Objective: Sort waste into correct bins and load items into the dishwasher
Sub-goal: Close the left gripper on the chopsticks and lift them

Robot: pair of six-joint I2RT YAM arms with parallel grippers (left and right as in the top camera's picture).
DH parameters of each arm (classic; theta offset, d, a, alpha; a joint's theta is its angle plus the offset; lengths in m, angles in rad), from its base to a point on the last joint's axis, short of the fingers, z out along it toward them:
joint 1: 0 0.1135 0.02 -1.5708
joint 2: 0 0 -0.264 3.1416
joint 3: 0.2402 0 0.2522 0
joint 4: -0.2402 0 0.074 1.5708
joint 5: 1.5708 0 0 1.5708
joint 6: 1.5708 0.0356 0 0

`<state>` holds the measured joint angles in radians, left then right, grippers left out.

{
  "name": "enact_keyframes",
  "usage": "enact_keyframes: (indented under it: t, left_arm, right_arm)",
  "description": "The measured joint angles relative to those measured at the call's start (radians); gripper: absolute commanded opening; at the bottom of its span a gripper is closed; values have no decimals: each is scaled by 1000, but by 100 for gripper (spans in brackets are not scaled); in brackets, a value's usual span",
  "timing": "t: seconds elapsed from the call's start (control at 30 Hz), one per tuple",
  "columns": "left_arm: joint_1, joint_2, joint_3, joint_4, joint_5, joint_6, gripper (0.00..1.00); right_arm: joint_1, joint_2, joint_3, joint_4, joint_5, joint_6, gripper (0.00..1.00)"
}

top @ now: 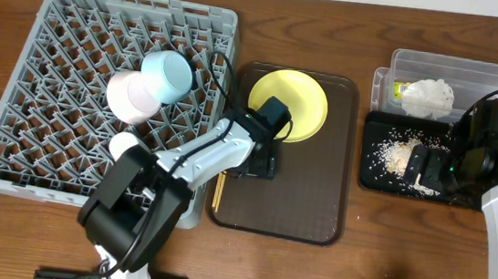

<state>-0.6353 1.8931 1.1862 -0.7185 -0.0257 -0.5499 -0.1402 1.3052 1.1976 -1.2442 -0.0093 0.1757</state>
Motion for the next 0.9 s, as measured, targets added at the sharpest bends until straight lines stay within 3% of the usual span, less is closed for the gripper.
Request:
enact_keyframes:
  t: [0.9]
  left_arm:
    - [-18,-42,0,14,0,0,93]
  right_arm:
    - [0,0,0,-2,0,0,99]
